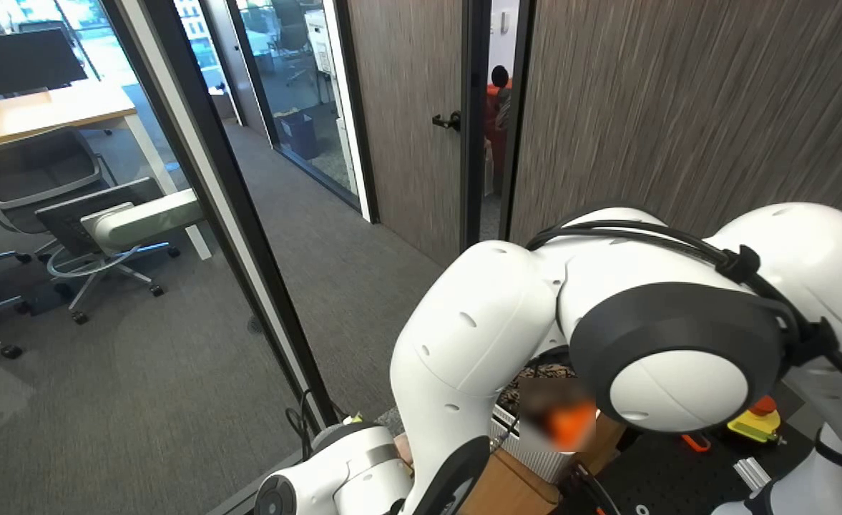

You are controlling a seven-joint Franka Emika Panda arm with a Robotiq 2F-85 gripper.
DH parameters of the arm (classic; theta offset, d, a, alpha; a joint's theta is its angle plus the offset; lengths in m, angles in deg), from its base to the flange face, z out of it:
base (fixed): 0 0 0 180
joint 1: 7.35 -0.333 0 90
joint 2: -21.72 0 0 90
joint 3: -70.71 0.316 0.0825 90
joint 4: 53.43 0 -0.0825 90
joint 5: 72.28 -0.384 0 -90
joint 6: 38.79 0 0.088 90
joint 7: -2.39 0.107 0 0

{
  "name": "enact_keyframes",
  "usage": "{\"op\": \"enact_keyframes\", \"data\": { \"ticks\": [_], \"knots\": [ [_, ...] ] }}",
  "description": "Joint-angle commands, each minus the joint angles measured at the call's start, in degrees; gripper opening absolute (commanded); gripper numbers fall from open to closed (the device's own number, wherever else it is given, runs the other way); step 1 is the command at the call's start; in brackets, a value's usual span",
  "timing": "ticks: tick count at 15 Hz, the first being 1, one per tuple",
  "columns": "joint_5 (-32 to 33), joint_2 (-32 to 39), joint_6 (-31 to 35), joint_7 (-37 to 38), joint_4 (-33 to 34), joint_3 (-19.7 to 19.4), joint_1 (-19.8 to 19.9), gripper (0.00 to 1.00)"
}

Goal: Move the objects from the grey chair then put them in the white box

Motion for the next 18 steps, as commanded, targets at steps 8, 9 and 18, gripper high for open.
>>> {"op": "enact_keyframes", "data": {
  "ticks": [8, 9, 18],
  "knots": [
    [1.1, 4.0, -10.6, -2.5, 5.0, -0.1, -1.7, 0.10],
    [0.9, 5.3, -13.2, -3.0, 6.7, -0.2, -2.5, 0.11],
    [0.7, 16.6, -31.1, -1.9, 24.1, -3.1, -9.2, 0.10]
  ]
}}
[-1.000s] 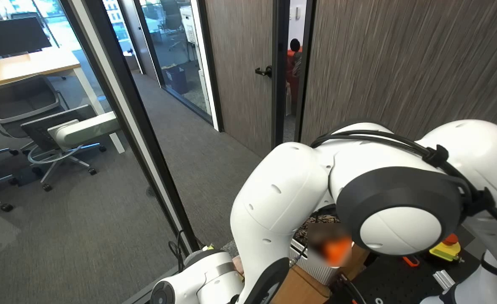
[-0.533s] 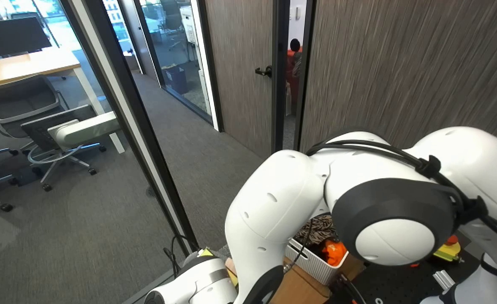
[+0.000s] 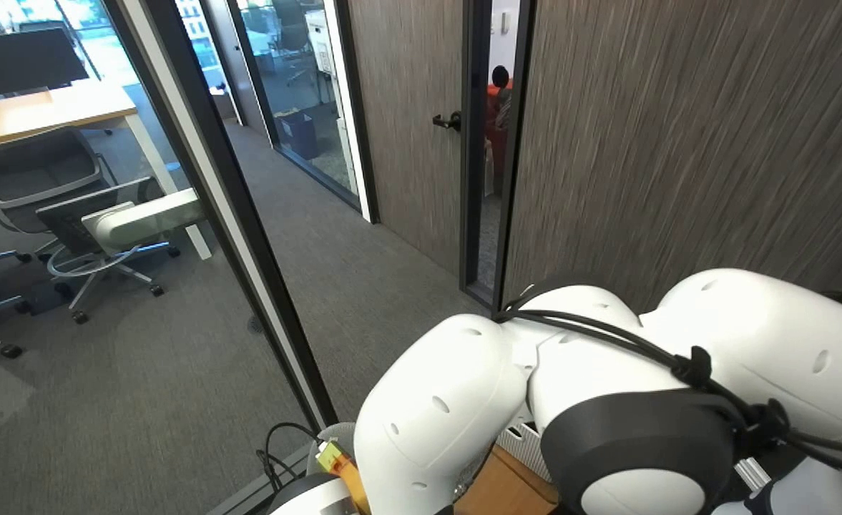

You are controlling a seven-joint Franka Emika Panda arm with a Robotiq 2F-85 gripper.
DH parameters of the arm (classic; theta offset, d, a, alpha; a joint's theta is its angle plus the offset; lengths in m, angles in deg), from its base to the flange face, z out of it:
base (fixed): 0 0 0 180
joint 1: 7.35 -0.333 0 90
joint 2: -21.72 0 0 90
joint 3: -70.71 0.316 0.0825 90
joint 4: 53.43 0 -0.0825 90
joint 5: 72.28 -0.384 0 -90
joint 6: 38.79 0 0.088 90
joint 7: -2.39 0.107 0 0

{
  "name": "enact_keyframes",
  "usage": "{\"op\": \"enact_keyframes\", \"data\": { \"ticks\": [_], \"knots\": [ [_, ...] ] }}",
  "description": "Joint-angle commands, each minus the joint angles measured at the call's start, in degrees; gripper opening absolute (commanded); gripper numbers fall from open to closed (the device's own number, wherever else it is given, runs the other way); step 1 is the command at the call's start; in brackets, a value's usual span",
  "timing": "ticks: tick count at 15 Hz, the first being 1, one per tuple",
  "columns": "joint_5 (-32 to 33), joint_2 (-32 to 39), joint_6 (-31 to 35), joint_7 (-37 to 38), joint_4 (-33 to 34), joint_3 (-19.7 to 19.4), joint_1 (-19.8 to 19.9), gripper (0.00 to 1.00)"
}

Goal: Move the objects from the grey chair then put them in the white box

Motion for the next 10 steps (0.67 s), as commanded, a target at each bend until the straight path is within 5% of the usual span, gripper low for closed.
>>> {"op": "enact_keyframes", "data": {
  "ticks": [1, 10],
  "knots": [
    [-0.1, 6.7, -9.0, 0.9, 8.1, -2.6, -1.9, 0.10],
    [-10.5, 12.3, -18.9, 2.0, 21.6, -3.1, -0.1, 0.10]
  ]
}}
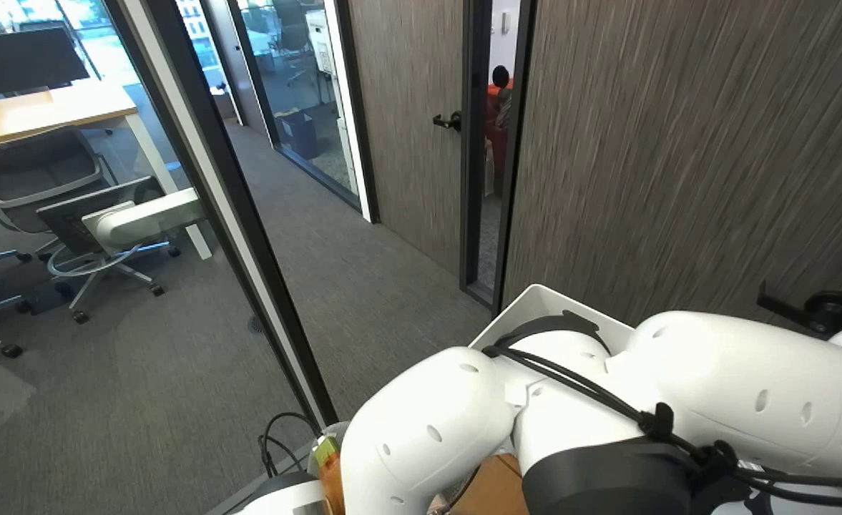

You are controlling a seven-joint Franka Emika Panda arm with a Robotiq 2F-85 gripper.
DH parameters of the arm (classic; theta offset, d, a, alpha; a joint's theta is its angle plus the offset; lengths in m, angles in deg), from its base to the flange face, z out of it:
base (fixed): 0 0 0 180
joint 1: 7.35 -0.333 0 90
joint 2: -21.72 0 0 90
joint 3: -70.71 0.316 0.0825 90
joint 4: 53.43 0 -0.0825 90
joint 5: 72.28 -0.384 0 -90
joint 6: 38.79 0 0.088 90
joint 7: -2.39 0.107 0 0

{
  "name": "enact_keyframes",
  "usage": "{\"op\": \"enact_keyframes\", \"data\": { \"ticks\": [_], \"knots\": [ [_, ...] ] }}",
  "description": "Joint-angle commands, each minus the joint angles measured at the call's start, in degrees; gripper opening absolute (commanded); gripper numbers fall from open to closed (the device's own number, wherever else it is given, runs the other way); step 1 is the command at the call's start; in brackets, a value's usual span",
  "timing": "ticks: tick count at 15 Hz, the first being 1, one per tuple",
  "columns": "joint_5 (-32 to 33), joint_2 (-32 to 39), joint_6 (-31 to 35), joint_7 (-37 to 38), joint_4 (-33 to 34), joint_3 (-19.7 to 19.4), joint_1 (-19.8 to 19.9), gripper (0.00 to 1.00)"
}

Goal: Move the objects from the grey chair then put them in the white box

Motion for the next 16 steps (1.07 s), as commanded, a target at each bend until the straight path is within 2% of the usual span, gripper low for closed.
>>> {"op": "enact_keyframes", "data": {
  "ticks": [1, 10, 13, 16],
  "knots": [
    [-4.9, 3.6, -6.4, 0.0, 5.5, -2.0, 1.9, 0.10],
    [-13.0, 8.2, -11.9, 0.8, 14.7, -4.4, 2.3, 0.10],
    [-14.6, 9.3, -12.1, 1.7, 17.7, -4.7, 2.5, 0.09],
    [-15.4, 8.1, -9.7, 3.7, 16.4, -4.3, 3.3, 0.09]
  ]
}}
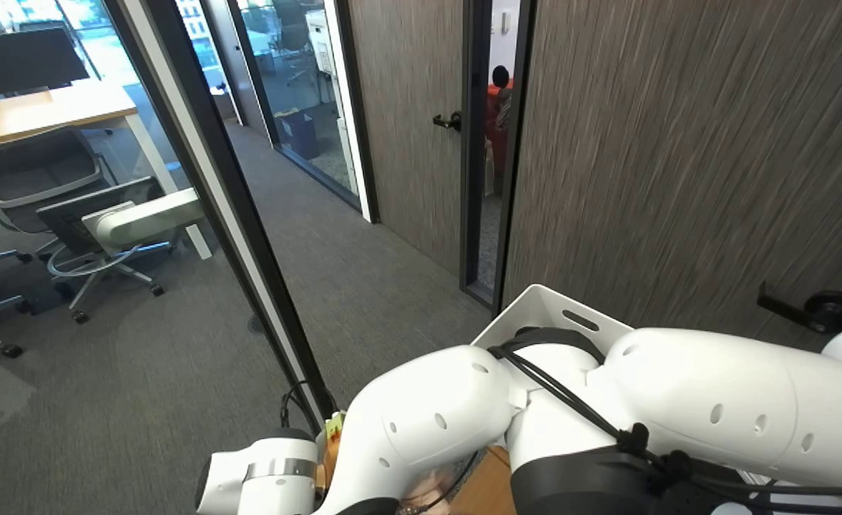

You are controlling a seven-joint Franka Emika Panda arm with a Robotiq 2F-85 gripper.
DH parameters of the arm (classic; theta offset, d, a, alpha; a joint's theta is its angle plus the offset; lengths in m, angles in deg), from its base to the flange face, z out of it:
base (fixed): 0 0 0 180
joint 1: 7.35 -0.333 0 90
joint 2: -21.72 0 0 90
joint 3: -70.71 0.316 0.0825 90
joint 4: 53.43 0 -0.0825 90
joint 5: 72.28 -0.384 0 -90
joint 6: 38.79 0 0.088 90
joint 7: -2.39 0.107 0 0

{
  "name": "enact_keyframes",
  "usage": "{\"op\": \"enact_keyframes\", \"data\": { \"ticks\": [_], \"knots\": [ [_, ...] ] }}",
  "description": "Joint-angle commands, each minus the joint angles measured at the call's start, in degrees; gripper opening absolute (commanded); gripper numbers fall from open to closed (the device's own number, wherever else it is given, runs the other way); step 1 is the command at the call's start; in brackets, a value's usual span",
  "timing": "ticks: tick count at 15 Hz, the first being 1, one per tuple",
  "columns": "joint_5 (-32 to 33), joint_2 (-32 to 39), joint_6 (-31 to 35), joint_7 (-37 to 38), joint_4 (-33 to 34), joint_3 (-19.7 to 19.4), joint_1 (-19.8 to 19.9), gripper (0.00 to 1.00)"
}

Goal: Move the objects from the grey chair then put them in the white box

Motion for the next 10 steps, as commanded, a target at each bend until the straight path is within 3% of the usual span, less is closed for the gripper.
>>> {"op": "enact_keyframes", "data": {
  "ticks": [1, 8, 10],
  "knots": [
    [-1.1, 1.0, -1.2, 2.6, 0.5, -1.0, 1.7, 0.09],
    [-6.5, -0.5, 1.7, 8.7, -0.5, -0.1, 5.4, 0.09],
    [-9.0, -5.5, 4.9, 10.3, -7.1, 0.6, 7.8, 0.09]
  ]
}}
